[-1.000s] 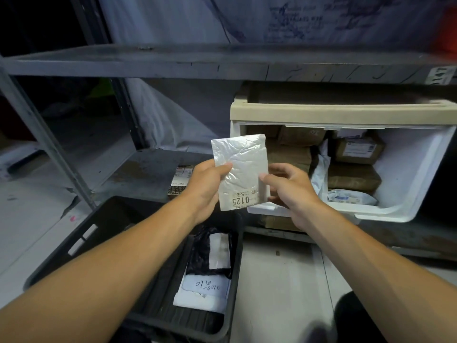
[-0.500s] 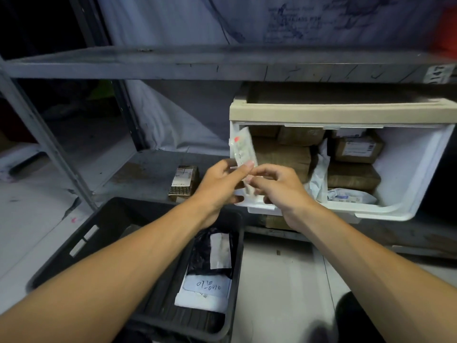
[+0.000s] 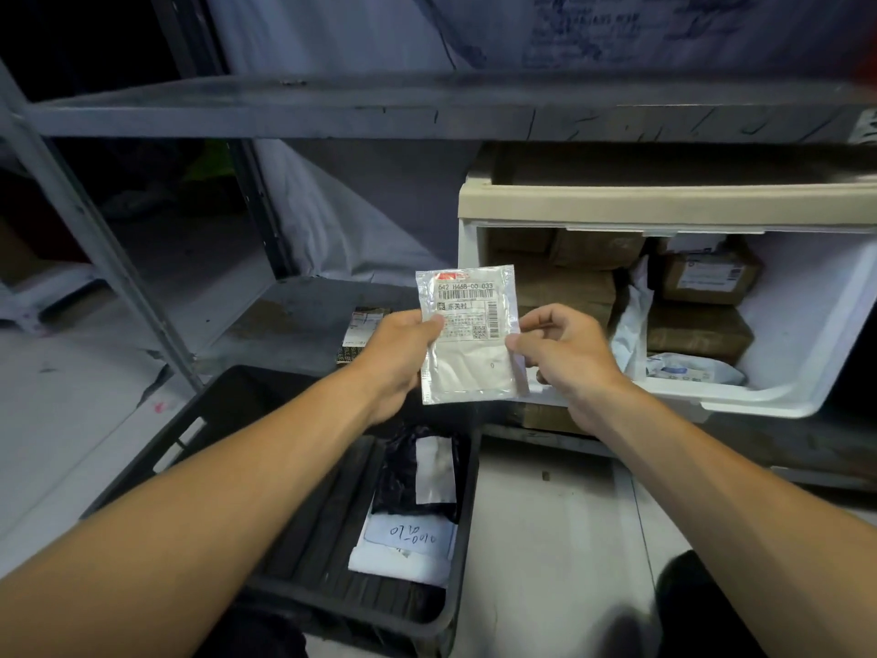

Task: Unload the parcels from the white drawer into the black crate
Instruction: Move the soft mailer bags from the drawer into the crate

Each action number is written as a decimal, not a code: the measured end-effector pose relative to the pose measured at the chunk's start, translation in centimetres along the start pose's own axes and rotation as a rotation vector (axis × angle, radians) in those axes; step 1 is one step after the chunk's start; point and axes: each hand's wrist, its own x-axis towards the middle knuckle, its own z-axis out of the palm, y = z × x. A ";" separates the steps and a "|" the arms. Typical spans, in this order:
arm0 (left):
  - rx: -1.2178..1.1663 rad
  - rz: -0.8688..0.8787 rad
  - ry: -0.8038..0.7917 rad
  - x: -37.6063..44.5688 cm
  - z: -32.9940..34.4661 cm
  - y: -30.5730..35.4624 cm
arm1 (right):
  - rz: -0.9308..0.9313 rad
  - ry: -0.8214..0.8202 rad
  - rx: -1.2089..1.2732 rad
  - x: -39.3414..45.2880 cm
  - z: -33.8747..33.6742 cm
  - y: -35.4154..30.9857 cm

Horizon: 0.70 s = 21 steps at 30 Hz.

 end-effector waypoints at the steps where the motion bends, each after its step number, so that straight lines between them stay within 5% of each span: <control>1: 0.048 0.001 0.011 0.1 -0.4 -0.1 | -0.011 0.000 -0.037 0.0 0.4 0.1; 9: 0.419 0.134 0.280 1.4 -5.5 -1.5 | -0.172 -0.075 -0.341 0.1 4.6 1.8; 21: 0.653 -0.049 0.110 5.9 -12.5 -13.0 | -0.005 -0.283 -0.713 1.8 12.8 11.4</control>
